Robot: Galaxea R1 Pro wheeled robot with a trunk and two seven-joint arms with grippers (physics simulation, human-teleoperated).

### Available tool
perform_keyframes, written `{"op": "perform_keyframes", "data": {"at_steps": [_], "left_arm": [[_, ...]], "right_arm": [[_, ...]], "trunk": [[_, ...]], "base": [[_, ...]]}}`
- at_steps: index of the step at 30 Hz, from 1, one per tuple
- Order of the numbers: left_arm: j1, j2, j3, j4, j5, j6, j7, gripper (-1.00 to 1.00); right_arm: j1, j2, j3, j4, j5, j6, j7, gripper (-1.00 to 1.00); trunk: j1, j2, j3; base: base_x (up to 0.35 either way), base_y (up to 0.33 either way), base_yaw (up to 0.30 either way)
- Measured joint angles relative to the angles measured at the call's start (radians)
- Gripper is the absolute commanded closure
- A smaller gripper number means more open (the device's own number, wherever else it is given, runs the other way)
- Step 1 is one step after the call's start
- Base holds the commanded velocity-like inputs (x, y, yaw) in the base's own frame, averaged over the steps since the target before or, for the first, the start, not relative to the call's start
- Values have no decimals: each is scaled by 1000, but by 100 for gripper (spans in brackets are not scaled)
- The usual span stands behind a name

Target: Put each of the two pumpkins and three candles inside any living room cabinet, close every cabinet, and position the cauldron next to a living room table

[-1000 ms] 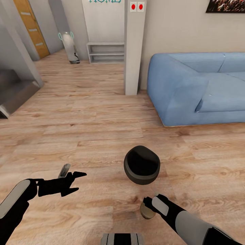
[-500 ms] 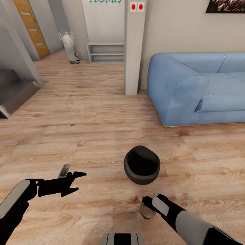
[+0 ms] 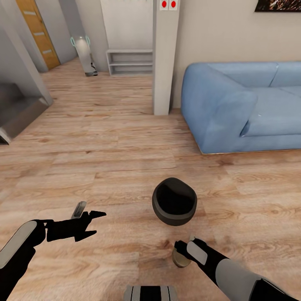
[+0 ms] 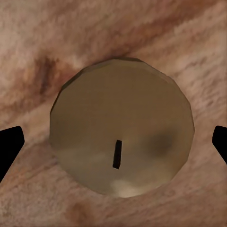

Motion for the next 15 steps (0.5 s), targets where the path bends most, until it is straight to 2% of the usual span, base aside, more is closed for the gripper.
{"op": "perform_keyframes", "data": {"at_steps": [4,15], "left_arm": [[0,1,0,0,0,0,0,-100],[0,1,0,0,1,0,0,-100]], "right_arm": [[0,0,0,0,0,0,0,-100],[0,2,0,-1,0,-14,1,-100]], "trunk": [[2,-1,-15],[2,-1,-16]], "base": [[0,0,0],[0,0,0]]}}
